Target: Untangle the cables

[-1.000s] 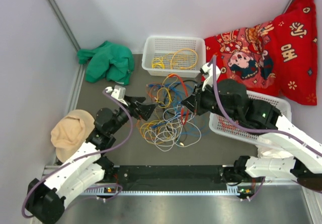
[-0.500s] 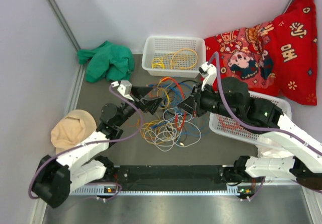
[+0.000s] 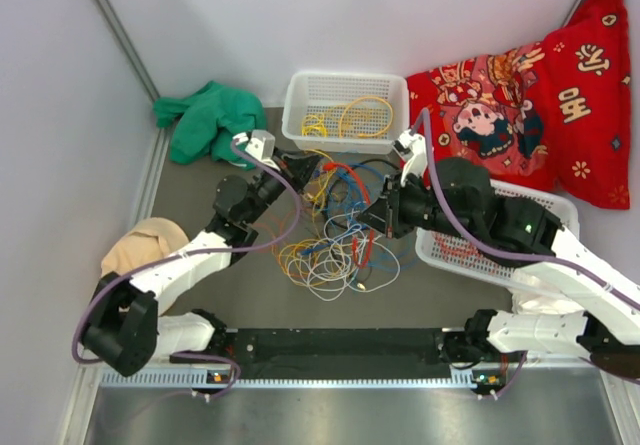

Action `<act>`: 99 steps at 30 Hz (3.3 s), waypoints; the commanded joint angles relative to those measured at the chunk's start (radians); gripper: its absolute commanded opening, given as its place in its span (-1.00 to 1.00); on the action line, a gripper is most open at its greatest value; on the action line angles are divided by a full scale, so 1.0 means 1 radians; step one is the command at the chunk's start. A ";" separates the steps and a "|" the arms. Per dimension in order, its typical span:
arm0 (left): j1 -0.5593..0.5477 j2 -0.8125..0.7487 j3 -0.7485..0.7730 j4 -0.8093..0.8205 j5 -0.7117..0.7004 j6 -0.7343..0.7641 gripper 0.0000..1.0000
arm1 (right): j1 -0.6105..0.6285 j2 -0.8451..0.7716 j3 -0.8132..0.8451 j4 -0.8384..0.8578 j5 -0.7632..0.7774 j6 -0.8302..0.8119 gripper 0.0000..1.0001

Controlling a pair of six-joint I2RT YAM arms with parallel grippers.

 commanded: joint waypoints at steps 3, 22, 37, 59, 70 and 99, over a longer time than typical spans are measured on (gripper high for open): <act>0.007 -0.130 0.181 -0.284 -0.149 0.009 -1.00 | -0.001 -0.037 -0.068 -0.084 0.092 0.007 -1.00; 0.032 -0.223 0.119 -0.804 -0.206 -0.127 -1.00 | -0.304 -0.076 0.096 -0.175 0.715 -0.161 -1.00; 0.032 -0.351 0.036 -0.889 -0.195 -0.163 -1.00 | -0.684 -0.058 -0.280 -0.204 0.550 0.069 -1.00; 0.032 -0.320 0.063 -0.884 -0.200 -0.187 -1.00 | -0.742 -0.349 -0.391 -0.148 0.469 0.096 0.69; 0.032 -0.123 0.437 -1.008 -0.165 -0.218 -1.00 | -0.742 -0.375 -0.286 0.093 -0.108 0.022 0.82; -0.019 0.124 1.099 -1.067 0.116 -0.298 -1.00 | -0.351 -0.048 -0.311 0.698 -0.226 -0.096 0.58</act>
